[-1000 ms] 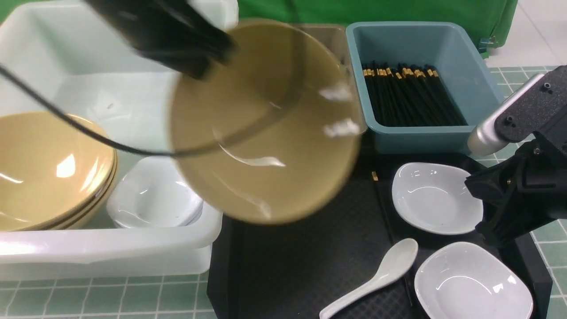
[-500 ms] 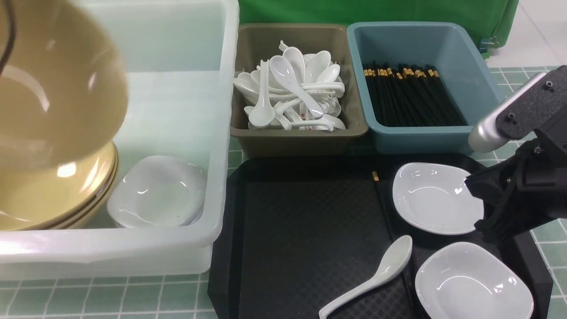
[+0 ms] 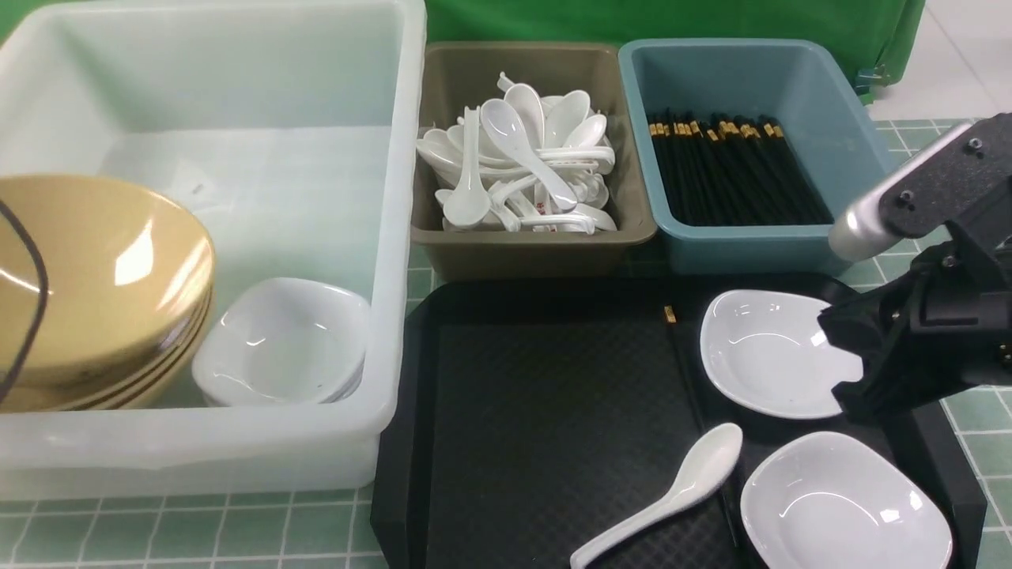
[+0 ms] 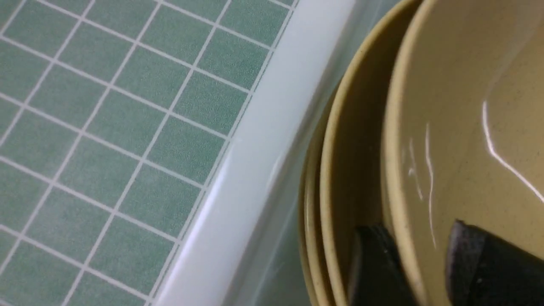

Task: On blue table put chopsticks spoon bowls plates into blue grey white boxes.
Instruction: 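Place the tan bowl onto the bowl stack in the left bin with the left gripper, then reach down and grasp the white spoon resting in the bowl with the right gripper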

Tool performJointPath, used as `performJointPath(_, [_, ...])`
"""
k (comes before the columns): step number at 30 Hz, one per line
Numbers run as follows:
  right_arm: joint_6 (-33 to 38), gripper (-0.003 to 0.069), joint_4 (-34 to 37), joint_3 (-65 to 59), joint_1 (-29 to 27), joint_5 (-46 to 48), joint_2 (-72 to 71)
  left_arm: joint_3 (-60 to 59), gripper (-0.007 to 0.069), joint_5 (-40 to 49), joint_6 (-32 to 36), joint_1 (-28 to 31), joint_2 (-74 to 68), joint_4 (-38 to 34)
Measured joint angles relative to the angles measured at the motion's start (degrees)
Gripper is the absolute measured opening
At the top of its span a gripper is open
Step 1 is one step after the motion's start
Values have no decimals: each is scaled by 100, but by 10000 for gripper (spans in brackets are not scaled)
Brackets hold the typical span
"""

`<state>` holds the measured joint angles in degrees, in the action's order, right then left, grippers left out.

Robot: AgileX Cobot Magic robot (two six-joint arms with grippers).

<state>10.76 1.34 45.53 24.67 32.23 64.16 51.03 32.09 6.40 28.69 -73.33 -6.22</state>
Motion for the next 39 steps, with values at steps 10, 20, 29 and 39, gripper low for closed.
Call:
performJointPath(10, [9, 37, 178, 0, 0, -6, 289, 83, 640, -81, -4, 0, 125, -24])
performJointPath(20, [21, 37, 184, 5, 0, 19, 507, 721, 636, 651, -53, -5, 1386, -378])
performJointPath(29, [21, 71, 1063, 5, 0, 321, 1216, 740, 220, 1648, 1437, -39, 2159, -2734])
performJointPath(39, [-146, 367, 1612, 326, -160, 367, 2150, -757, 2, 325, 4546, -1473, 3409, -4064])
